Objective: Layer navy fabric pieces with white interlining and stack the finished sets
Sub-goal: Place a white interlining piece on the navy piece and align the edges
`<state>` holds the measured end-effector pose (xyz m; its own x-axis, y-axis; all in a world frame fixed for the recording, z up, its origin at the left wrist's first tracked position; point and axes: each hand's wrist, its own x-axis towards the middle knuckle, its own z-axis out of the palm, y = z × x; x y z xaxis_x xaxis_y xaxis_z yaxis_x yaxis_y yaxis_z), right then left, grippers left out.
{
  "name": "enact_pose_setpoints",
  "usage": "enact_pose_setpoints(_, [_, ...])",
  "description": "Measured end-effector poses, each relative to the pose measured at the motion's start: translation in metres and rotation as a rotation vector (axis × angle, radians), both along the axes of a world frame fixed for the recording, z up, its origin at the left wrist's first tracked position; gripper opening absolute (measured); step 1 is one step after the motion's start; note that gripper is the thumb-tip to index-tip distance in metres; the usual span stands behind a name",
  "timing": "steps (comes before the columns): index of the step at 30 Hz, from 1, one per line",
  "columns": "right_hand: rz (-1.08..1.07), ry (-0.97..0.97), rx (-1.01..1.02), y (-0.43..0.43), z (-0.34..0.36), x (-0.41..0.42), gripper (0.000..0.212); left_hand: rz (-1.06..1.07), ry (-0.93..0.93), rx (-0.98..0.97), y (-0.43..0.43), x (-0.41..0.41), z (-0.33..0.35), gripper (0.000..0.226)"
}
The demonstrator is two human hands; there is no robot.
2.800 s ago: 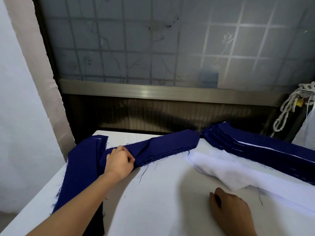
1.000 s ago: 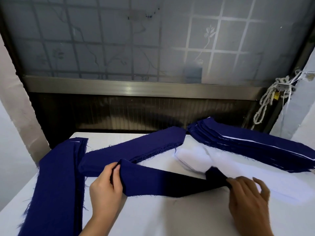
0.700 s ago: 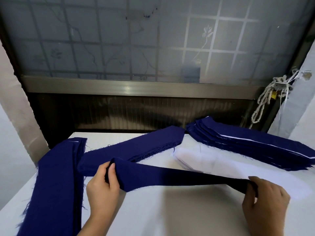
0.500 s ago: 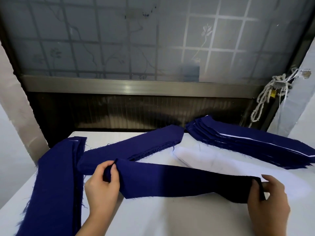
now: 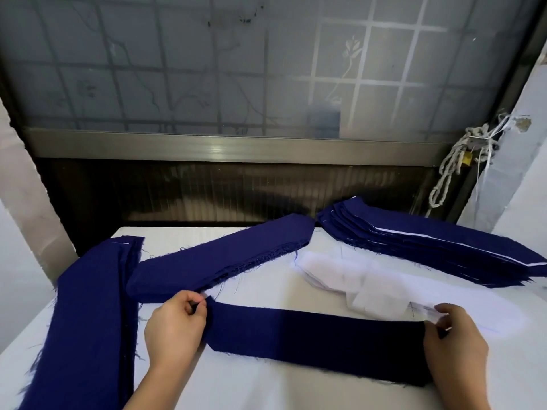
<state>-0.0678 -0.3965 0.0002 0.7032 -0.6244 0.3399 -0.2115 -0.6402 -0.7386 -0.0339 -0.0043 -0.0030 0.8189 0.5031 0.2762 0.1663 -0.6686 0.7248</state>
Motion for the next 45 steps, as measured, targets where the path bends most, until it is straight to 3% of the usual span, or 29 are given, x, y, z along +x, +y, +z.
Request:
enact_pose_setpoints(5, [-0.086,0.180,-0.225,0.005,0.002,0.001,0.029,0.008,-0.031,0.083,-0.003,-0.004,0.003,0.022])
enact_pose_setpoints(9, [-0.099,0.156,-0.312,0.010,0.001,0.001,0.021,-0.094,-0.096,0.157,-0.007,-0.006,0.003,0.020])
enact_pose_setpoints(13, [-0.017,0.102,-0.477,0.012,-0.004,0.002,0.018,-0.226,-0.105,0.220,-0.008,-0.005,-0.001,0.020])
enact_pose_setpoints(18, [0.185,0.129,-0.695,0.013,-0.011,0.008,0.028,-0.293,-0.065,0.269,-0.006,-0.003,-0.005,0.014])
enact_pose_setpoints(22, [0.220,0.127,-0.649,0.011,-0.011,0.010,0.018,-0.333,0.058,0.408,-0.007,-0.003,-0.007,0.008])
enact_pose_setpoints(29, [0.195,0.049,-0.660,0.012,-0.010,0.007,0.021,-0.329,0.106,0.436,-0.008,-0.004,-0.005,0.008])
enact_pose_setpoints(35, [0.087,-0.106,-0.316,0.009,-0.002,0.004,0.018,-0.332,0.100,0.417,-0.008,-0.004,-0.004,0.007])
enact_pose_setpoints(38, [0.136,-0.180,-0.136,0.013,0.006,0.003,0.012,-0.342,0.090,0.433,-0.007,-0.003,-0.005,0.005])
enact_pose_setpoints(45, [0.396,-0.378,-0.209,0.091,0.025,-0.027,0.018,-0.385,-0.026,0.408,-0.008,-0.005,-0.009,0.006])
